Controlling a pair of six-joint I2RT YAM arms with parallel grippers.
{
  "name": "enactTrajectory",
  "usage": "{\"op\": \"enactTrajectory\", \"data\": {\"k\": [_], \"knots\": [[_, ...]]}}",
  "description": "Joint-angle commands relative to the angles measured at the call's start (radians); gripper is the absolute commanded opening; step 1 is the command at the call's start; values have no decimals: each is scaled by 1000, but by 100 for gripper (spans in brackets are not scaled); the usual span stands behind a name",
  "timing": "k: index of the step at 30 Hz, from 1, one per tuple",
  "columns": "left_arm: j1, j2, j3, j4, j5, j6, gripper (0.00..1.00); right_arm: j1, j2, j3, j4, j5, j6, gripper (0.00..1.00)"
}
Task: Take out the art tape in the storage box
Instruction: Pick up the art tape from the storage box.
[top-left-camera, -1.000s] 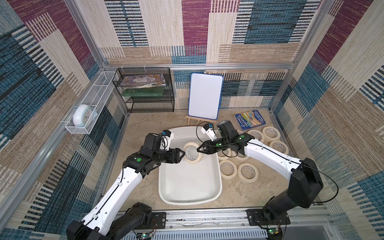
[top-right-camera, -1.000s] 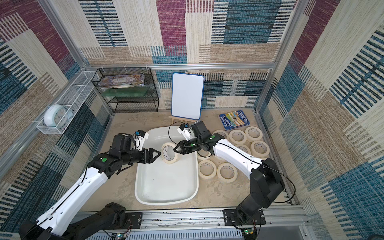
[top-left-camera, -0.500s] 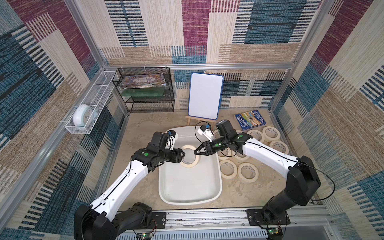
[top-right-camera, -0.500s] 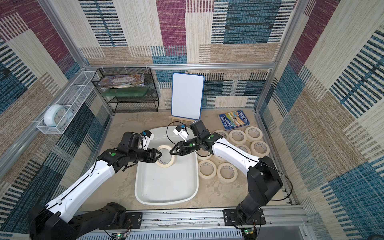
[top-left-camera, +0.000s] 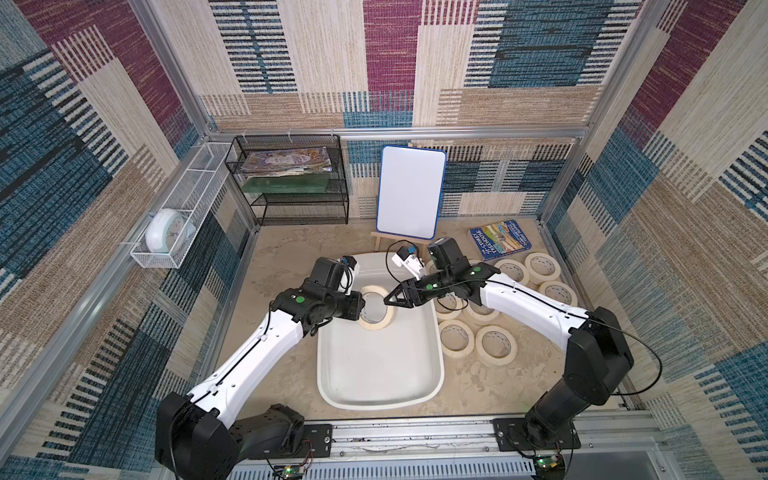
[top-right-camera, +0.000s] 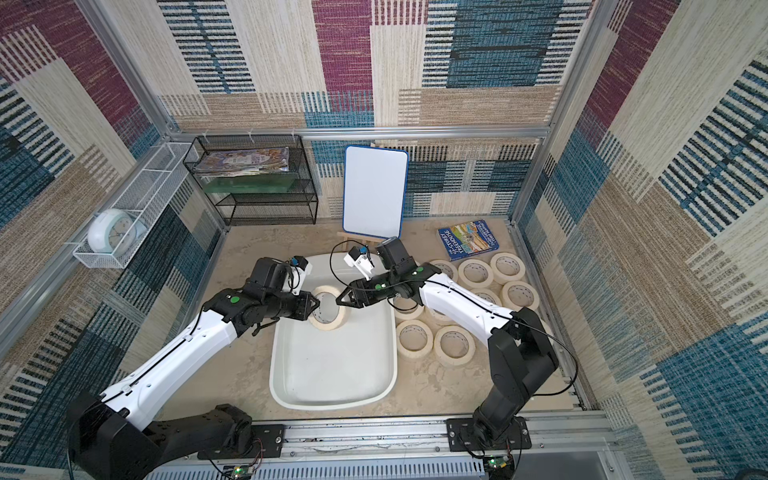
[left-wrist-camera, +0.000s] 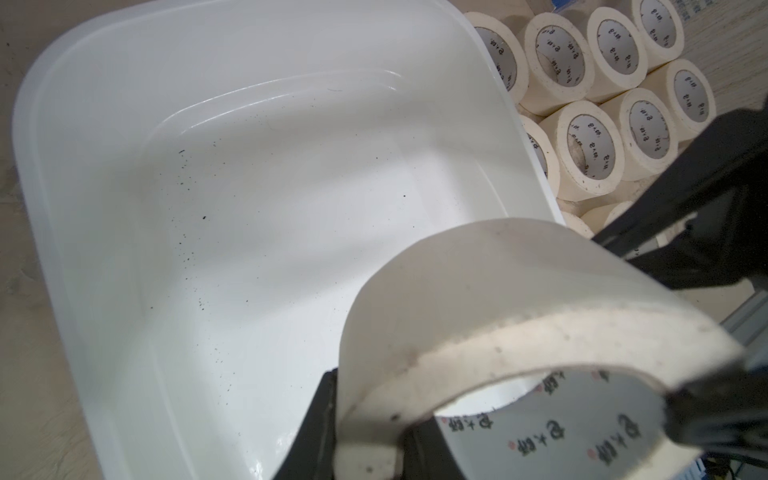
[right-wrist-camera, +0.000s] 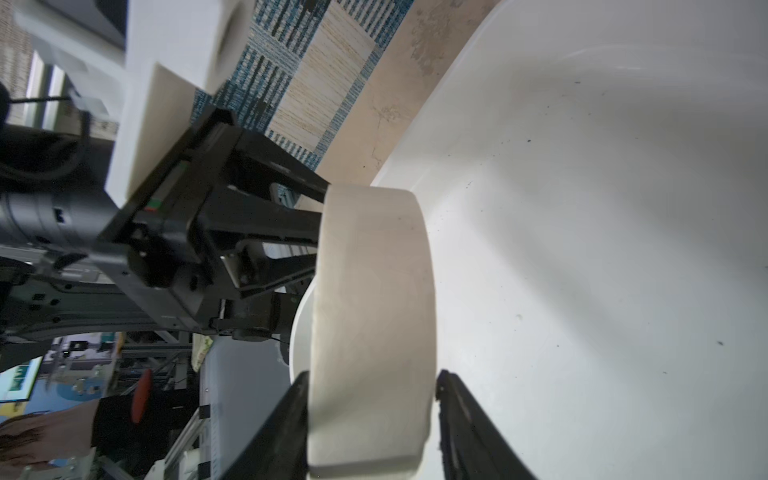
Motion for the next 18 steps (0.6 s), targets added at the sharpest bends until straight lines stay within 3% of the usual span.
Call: {"op": "enactTrajectory", "data": {"k": [1,4,8,12,18], "knots": [[1,19,31,-41,-77,-20,0,18,-20,29,-128,258,-60,68],[1,60,71,-98,-110,-24,0,63,-18,77,-204,476,-61,72],[-11,120,112,-156,-162,-26,0,131,13,139,-245,616,-58,73],[-28,167,138,-178,-177,-27,0,184,73,205,-264,669,-59,68],[-40,173,153,-178,-203,-37,0,216,134,245,-250,646,-53,53]]}}
